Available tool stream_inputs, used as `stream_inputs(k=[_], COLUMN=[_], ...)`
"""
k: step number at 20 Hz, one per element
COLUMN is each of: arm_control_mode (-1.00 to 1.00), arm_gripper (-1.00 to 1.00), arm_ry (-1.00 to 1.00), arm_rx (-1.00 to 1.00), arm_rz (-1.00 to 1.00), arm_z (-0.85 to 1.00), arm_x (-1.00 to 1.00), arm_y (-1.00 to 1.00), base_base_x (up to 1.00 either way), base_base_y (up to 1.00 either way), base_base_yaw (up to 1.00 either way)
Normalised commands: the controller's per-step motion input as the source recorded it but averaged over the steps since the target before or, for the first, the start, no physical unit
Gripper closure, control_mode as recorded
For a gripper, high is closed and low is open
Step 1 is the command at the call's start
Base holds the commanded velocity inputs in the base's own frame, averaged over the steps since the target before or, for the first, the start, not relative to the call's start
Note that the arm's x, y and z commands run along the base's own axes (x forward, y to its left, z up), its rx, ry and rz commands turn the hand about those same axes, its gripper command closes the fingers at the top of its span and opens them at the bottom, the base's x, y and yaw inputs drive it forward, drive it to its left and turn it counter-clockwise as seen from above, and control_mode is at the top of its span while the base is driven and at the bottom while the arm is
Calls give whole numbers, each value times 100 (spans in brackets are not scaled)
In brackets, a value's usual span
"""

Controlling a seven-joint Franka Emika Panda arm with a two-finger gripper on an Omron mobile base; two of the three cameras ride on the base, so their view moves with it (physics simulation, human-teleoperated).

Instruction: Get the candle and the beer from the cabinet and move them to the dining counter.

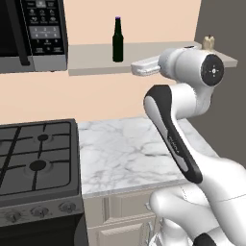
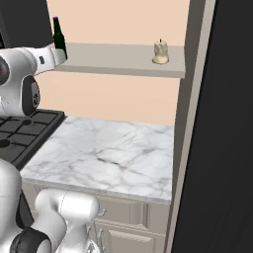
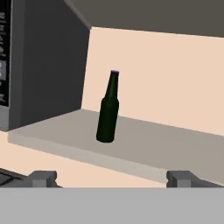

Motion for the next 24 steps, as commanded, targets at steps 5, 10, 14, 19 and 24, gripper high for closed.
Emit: stream_inputs(k=[5, 10, 14, 19, 24], arm_control_mode=[-100, -100, -100, -100, -100], arm_gripper=[-100, -100, -100, -100, -100], arm_ry=[0, 0, -9, -9, 0], arm_rx=[0, 0, 0, 0, 0], arm_rz=[-8, -2, 0, 0, 0], arm_z=[28, 8, 0, 12, 13], arm_x=[5, 0, -3, 1, 14], arm_y=[5, -1, -5, 2, 31], base_base_x=[0, 0, 0, 0, 0], base_base_y=[0, 0, 0, 0, 0], base_base_yaw=[0, 0, 0, 0, 0])
